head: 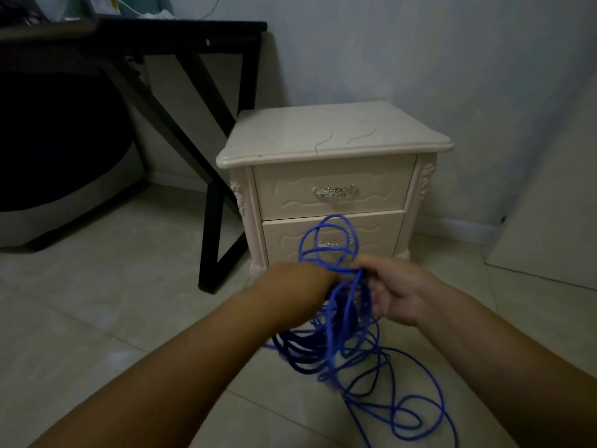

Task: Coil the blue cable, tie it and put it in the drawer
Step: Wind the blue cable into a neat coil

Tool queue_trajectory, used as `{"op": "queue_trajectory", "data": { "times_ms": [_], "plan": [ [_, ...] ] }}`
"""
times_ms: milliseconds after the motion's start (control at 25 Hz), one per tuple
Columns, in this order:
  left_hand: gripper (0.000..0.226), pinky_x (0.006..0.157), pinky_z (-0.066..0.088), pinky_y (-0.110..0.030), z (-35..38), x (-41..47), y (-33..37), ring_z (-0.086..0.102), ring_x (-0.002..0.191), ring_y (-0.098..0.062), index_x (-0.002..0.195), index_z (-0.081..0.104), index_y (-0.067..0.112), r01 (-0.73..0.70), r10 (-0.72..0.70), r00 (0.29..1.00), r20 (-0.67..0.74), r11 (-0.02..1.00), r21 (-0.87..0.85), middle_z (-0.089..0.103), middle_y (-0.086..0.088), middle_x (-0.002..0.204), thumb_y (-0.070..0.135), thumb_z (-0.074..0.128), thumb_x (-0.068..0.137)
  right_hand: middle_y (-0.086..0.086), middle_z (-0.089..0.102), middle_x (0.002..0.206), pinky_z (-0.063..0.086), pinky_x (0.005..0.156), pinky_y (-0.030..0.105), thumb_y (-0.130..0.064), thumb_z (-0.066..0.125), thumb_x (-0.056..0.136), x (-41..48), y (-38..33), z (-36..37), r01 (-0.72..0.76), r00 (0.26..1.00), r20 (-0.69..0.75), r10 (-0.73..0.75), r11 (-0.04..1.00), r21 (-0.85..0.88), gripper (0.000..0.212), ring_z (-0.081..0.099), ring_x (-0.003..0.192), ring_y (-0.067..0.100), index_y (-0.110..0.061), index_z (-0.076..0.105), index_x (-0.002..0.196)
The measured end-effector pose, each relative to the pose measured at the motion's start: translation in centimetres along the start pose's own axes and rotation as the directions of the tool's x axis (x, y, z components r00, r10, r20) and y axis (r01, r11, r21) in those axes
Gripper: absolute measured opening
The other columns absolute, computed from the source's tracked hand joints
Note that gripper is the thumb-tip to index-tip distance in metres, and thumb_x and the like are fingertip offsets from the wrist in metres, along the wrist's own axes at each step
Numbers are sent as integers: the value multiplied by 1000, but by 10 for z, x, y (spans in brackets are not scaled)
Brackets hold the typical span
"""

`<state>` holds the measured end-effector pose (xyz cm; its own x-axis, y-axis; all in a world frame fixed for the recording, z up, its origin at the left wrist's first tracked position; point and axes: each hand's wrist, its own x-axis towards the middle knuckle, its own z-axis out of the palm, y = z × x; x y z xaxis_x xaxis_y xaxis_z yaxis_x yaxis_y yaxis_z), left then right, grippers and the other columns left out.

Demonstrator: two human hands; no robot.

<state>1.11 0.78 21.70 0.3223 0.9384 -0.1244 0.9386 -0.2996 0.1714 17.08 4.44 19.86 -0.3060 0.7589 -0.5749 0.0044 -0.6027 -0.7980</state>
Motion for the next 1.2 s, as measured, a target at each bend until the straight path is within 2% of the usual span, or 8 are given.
{"op": "queue_trajectory", "data": {
  "times_ms": [160,280,400,520,640,760,880,1200],
  "plan": [
    [15,62,52,-23,-34,-22,-43,60,65,-7,107,62,23,162,-167,985,39,834,-527,62,2,81,24,49,98,12,66,59,48,50,23,-8,56,93,2,-13,-41,108,923,-279,-264,876,-470,23,65,51,20,-1,63,72],
    [11,67,59,-36,-36,-31,-58,55,54,-4,101,60,26,156,-241,969,-60,778,-608,57,5,69,23,50,98,13,65,101,42,77,27,-42,46,98,-7,-13,-39,-72,915,-183,-360,302,-951,37,62,96,28,-11,66,97],
    [11,69,56,-29,-30,-23,-46,55,59,2,98,60,27,35,-136,975,-175,875,-483,57,9,75,21,51,97,-12,62,108,43,77,23,-60,50,87,-30,-20,4,415,848,57,-526,593,-691,45,58,103,10,-30,58,120],
    [13,65,55,-28,-31,-17,-38,55,59,5,96,61,28,-20,-169,937,-306,847,-531,59,10,76,18,53,96,-19,67,103,44,81,21,-49,72,73,-27,-8,32,469,882,288,-372,742,-479,52,64,95,1,-36,55,121],
    [11,47,46,-17,-26,-15,-28,49,47,-3,99,61,18,-26,-329,901,-282,609,-793,53,-5,68,15,51,98,-3,70,76,48,84,35,-29,69,84,-13,5,39,472,880,132,-455,813,-342,14,65,76,12,-16,71,86],
    [11,45,44,-17,-19,-14,-13,56,54,-12,102,61,14,14,-349,931,-104,319,-948,52,-9,65,19,52,99,4,54,51,50,74,43,-17,61,90,-12,0,40,493,868,-65,-492,870,-6,25,57,54,20,-9,57,67],
    [14,53,50,-18,-21,-14,-15,67,70,-19,94,63,13,34,-209,978,-14,225,-974,63,-8,70,26,58,93,2,42,41,54,70,51,-9,58,89,-16,-9,31,494,844,-147,-516,854,-163,23,50,41,20,-9,52,67],
    [18,54,49,-26,-23,-7,0,54,51,-6,78,65,32,-75,-89,979,-181,674,-735,62,8,60,47,60,87,4,65,70,52,63,33,-19,55,88,-28,-16,32,363,751,94,-654,289,-886,10,66,68,23,-16,63,83]
  ]
}}
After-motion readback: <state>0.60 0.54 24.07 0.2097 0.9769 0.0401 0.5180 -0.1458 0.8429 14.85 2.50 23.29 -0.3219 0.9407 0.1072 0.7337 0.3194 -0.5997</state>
